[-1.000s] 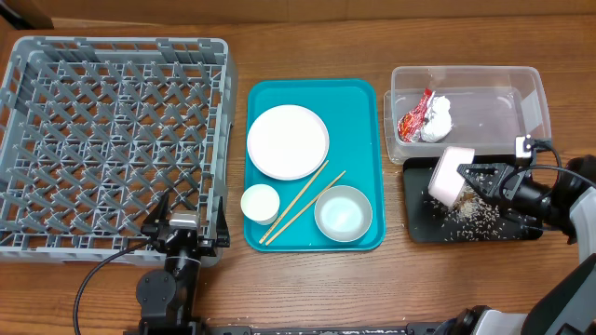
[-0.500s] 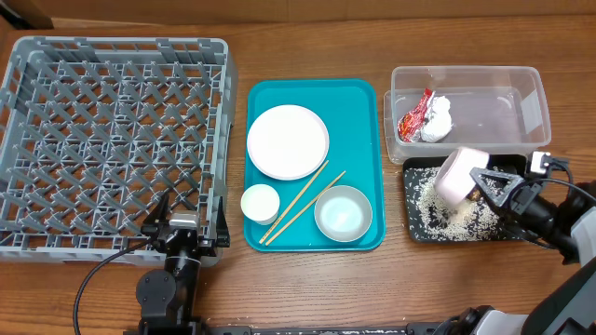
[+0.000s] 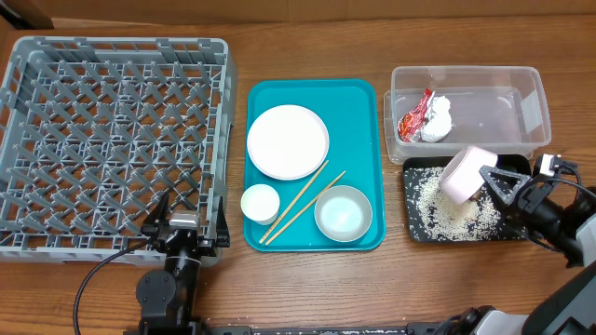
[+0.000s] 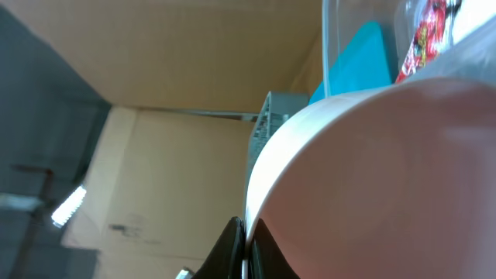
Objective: Sort waste into correct bins and load items into the dishwasher
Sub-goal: 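Carry the rice bowl right and tip the rice onto the black tray, then return the emptied bowl to the teal tray and release it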
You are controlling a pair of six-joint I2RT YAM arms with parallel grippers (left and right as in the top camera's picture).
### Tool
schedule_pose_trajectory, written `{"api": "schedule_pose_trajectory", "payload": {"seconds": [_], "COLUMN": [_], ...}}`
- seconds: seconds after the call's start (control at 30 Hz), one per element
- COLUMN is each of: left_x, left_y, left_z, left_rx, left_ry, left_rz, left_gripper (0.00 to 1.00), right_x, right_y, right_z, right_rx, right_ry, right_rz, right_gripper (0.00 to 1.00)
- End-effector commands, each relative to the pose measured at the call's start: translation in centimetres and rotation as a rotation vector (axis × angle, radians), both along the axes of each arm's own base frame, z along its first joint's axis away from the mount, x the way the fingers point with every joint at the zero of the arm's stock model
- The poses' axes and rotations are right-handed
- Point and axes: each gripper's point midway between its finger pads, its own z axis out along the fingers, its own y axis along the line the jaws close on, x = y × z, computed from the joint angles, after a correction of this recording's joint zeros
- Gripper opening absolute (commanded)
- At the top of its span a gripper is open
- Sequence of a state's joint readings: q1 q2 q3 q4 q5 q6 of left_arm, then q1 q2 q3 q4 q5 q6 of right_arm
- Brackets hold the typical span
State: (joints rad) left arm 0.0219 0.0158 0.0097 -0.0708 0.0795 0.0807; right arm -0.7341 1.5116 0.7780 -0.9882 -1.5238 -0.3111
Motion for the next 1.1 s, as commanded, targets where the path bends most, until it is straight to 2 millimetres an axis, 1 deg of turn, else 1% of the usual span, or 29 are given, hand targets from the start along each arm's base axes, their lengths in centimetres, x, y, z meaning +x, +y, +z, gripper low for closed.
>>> {"api": "schedule_pose_trajectory", "payload": {"seconds": [0.0, 0.23, 0.3, 0.37, 0.5, 0.6, 0.67, 0.77, 0.83, 0.9, 0.93, 0.97, 1.07], "left_x": [0.0, 0.0, 0.0, 0.0, 0.0, 0.0, 0.0, 0.0, 0.0, 0.0, 0.0, 0.0, 0.0], "left_y": [0.0, 0.0, 0.0, 0.0, 0.0, 0.0, 0.0, 0.0, 0.0, 0.0, 0.0, 0.0, 0.0], "left_z": [0.0, 0.0, 0.0, 0.0, 0.0, 0.0, 0.0, 0.0, 0.0, 0.0, 0.0, 0.0, 0.0], "left_rx": [-0.007, -0.007, -0.007, -0.007, -0.007, -0.007, -0.007, -0.007, -0.007, -0.007, -0.007, -0.007, -0.007], "left_ry": [-0.005, -0.005, -0.005, -0.005, -0.005, -0.005, -0.005, -0.005, -0.005, -0.005, -0.005, -0.005, -0.005], "left_rz": [-0.004, -0.004, -0.004, -0.004, -0.004, -0.004, -0.004, -0.004, -0.004, -0.004, -0.004, -0.004, -0.004], "left_gripper": [1.0, 1.0, 1.0, 1.0, 1.0, 1.0, 1.0, 1.0, 1.0, 1.0, 1.0, 1.0, 1.0], "right_x": [-0.2, -0.3, -0.3, -0.3, -0.5, -0.3, -0.1, 0.4, 1.1, 1.8, 2.3, 3.2, 4.9], "right_y": [0.0, 0.0, 0.0, 0.2, 1.3, 1.3, 1.5, 3.0, 4.6, 6.6, 7.8, 9.9, 14.0], "right_z": [1.1, 0.8, 0.5, 0.7, 2.6, 3.1, 3.9, 5.5, 6.8, 8.0, 8.6, 9.5, 10.4], "right_rx": [0.06, 0.056, 0.007, -0.037, -0.227, -0.418, -0.543, -0.684, -0.763, -0.829, -0.863, -0.917, -1.002], "right_ry": [0.004, 0.05, 0.064, 0.07, 0.058, 0.134, 0.164, 0.175, 0.168, 0.142, 0.128, 0.1, 0.046], "right_rz": [-0.012, -0.009, -0.007, 0.0, 0.042, 0.036, 0.029, 0.032, 0.038, 0.051, 0.052, 0.05, 0.059], "right_gripper": [0.04, 0.04, 0.04, 0.04, 0.04, 0.04, 0.04, 0.04, 0.04, 0.04, 0.04, 0.04, 0.04]}}
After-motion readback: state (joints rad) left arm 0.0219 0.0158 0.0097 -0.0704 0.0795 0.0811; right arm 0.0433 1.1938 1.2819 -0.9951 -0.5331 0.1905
